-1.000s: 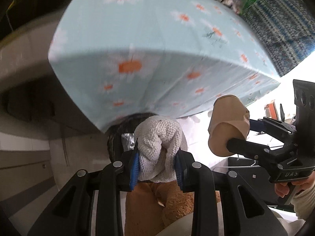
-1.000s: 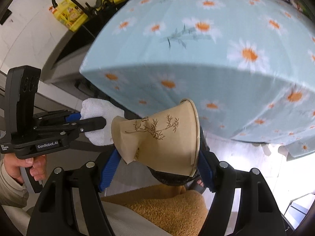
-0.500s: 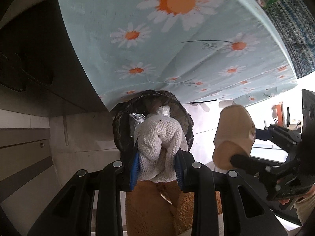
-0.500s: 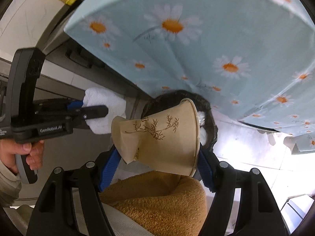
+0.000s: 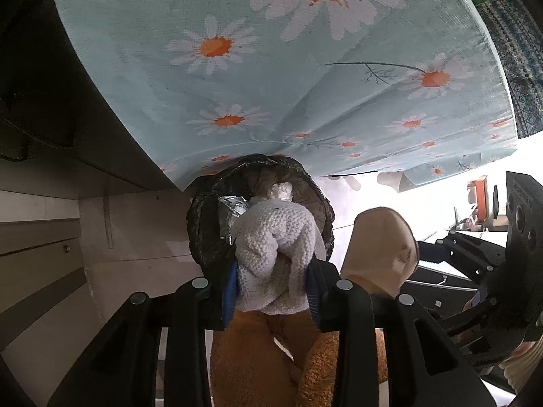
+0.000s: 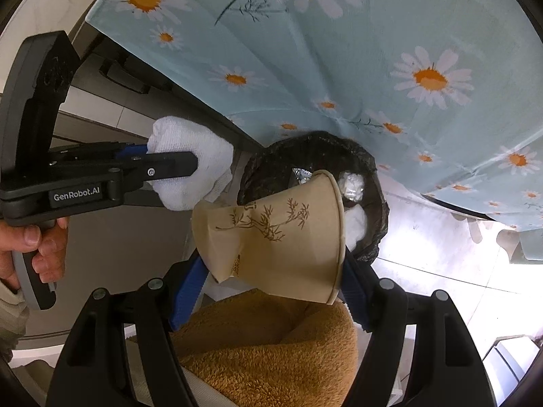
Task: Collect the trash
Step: 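Open both tools over the bin to drop the knitted cloth and paper cup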
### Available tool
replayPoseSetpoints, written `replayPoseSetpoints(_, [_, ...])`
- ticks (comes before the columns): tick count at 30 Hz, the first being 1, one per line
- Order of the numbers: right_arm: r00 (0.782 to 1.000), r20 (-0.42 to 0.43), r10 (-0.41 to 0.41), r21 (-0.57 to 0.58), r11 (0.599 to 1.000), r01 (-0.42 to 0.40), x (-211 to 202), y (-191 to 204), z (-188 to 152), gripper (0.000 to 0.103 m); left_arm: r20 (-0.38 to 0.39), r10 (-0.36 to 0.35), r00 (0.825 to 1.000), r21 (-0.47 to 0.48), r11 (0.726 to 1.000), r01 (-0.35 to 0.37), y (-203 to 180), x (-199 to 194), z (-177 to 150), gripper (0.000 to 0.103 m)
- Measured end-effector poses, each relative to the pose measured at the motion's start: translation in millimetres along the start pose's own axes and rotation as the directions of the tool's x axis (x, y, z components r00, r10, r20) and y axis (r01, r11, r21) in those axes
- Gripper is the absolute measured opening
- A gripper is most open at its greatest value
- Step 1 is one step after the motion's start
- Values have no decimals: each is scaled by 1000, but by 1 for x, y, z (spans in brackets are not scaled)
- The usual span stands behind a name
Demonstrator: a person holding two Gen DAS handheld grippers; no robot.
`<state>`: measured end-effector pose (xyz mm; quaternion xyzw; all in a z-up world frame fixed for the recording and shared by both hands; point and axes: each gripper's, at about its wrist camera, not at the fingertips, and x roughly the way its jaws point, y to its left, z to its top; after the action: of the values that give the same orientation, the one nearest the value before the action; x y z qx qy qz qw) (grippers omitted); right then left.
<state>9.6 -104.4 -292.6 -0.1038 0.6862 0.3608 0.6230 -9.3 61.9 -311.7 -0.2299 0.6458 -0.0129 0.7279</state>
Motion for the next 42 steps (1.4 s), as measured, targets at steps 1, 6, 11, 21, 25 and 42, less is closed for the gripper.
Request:
replayPoseSetpoints(1, [1000,-3,2,0,1000,-2,1,0,0,72,-4,-7,1000,-3,1000,7,0,1,0,36])
replayPoseSetpoints(6, [1000,-1,9,-19,1000,-9,4,3,0,83,-6,-8,1000,-23,1000,8,4,2,1,53])
replayPoseSetpoints(11, [1000,4,9,7,1000,-9,1,-3,-1,83,-4,-8,1000,-13,1000,8,2,0,4,53])
replayPoseSetpoints(21, [999,44,-1,45,999,-1,-17,-15,-5,83,12,-5,1000,12,1000,5,-6,-13,6,53])
replayPoseSetpoints(25, [998,67,-9,52,999,5,-29,-17,-6,83,25,-4,1000,23,1000,3,-12,-23,5,53])
replayPoseSetpoints(42, [977,211,-18,57,998,6,-109,-27,-11,83,141,58,988,18,998,-61,-63,-95,-11,62])
